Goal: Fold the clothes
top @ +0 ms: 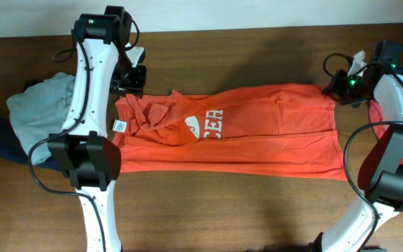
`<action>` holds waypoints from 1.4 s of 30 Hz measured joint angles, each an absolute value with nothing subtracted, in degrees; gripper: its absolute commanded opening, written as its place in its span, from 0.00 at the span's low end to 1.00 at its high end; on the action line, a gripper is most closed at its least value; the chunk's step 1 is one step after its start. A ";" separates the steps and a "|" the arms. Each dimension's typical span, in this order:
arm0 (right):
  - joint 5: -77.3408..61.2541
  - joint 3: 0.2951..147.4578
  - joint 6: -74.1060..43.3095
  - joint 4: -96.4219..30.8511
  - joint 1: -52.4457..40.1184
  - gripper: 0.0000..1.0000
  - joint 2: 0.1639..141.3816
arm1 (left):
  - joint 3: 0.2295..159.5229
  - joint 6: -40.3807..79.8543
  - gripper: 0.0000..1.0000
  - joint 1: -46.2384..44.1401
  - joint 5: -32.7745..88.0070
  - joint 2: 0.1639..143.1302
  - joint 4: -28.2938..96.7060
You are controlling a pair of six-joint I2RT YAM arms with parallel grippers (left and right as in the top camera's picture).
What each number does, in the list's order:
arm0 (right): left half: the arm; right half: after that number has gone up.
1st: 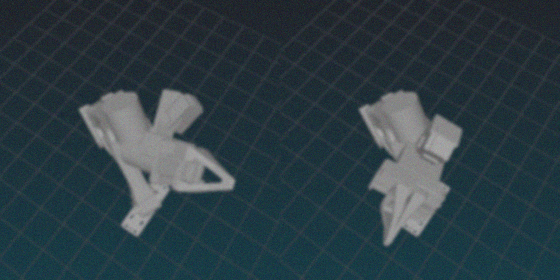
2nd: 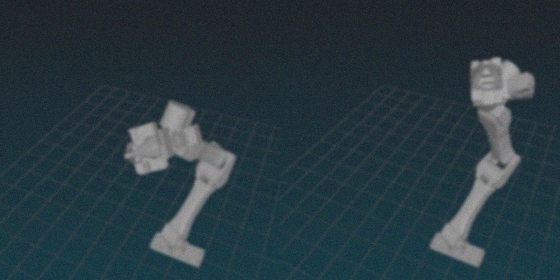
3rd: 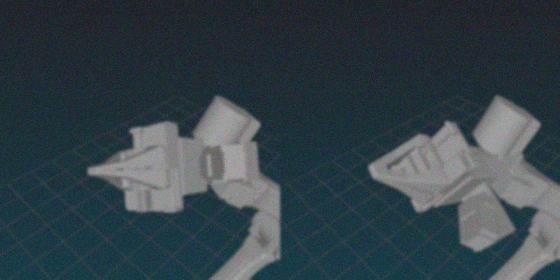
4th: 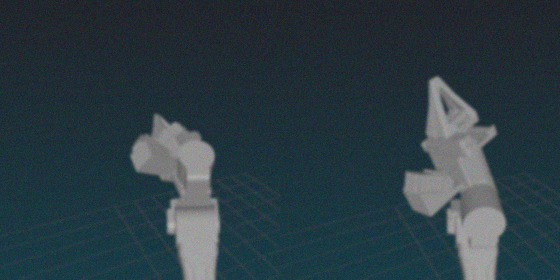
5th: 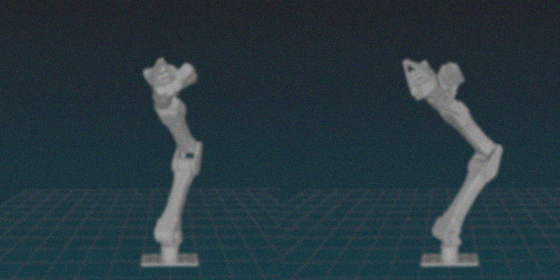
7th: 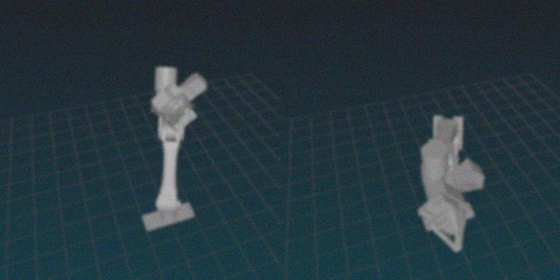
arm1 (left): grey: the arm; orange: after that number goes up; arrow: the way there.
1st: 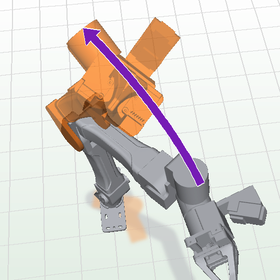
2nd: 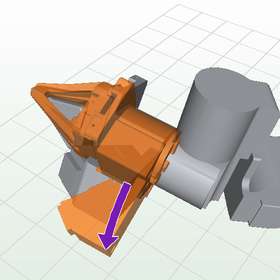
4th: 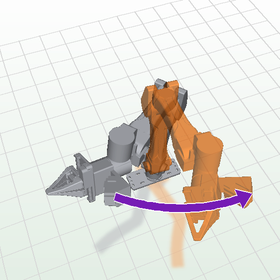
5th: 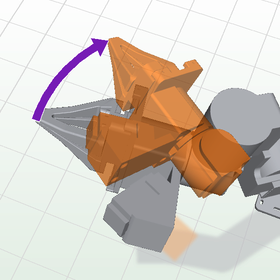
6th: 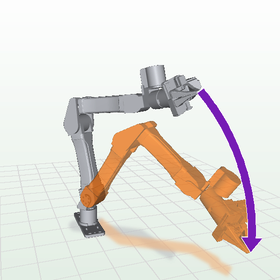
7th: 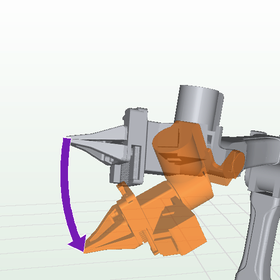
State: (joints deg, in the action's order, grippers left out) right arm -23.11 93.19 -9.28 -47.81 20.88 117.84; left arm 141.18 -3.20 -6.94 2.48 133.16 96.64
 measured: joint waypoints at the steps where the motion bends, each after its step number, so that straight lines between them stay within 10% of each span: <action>1: -21.80 93.21 -9.02 -49.52 20.91 0.04 117.84 | 141.18 -3.20 0.45 -6.94 2.50 133.05 96.60; 7: -10.87 93.21 -7.99 -56.03 20.91 0.13 117.84 | 141.18 -3.22 0.48 -6.94 2.50 133.05 96.47; 9: -8.56 93.21 -7.07 -56.21 20.93 0.53 117.84 | 141.18 -3.22 0.49 -6.94 2.50 133.05 96.25; 11: -6.98 93.21 -6.07 -56.01 20.93 0.68 117.84 | 141.18 -3.22 0.49 -6.94 2.50 133.05 95.83; 25: -11.11 93.21 -4.89 -54.39 20.91 0.41 118.67 | 141.18 -3.22 0.50 -6.94 2.50 133.05 93.54; 42: -13.02 93.17 -4.75 -68.03 21.21 0.57 120.66 | 141.18 -3.25 0.51 -6.94 2.50 133.05 93.19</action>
State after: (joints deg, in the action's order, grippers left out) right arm -13.02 93.17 -4.75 -68.03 21.21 120.66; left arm 141.18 -3.25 -6.94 2.50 133.05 93.19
